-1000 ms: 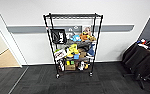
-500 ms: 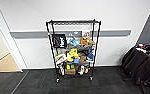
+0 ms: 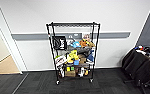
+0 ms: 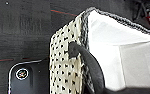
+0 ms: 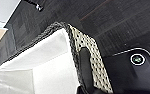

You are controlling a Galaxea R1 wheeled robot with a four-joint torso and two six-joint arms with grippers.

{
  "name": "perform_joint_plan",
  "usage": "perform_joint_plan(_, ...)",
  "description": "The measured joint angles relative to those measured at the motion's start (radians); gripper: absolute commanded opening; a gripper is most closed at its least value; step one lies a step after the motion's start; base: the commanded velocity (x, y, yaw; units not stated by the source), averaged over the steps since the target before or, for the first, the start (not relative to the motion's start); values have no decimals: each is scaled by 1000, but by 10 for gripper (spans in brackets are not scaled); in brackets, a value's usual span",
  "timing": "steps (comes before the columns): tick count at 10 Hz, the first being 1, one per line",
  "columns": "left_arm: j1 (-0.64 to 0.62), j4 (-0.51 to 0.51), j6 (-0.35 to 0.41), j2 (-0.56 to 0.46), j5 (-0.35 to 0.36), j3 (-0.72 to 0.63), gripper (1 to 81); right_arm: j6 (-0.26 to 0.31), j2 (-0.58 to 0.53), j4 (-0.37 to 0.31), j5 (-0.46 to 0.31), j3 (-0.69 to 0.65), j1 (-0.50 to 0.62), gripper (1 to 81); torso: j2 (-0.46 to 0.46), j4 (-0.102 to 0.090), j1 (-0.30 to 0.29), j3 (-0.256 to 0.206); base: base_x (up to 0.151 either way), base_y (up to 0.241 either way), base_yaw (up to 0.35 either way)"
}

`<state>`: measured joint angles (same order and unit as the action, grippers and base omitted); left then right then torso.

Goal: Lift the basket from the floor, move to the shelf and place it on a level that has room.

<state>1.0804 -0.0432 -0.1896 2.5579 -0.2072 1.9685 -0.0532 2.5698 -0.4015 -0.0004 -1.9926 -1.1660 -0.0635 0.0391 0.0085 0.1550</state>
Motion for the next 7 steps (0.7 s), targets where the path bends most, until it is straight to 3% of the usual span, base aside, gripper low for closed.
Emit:
perform_joint_plan(3,17,3,2,1,-1,0,10,0,11,11,-7,-17,-17,10,0,0,-2,-78,0,0,0)
perform_joint_plan(7,65,10,6,3,7,18,10,3,26,15,-17,-43,-29,10,-1,0,-3,-98,0,0,0)
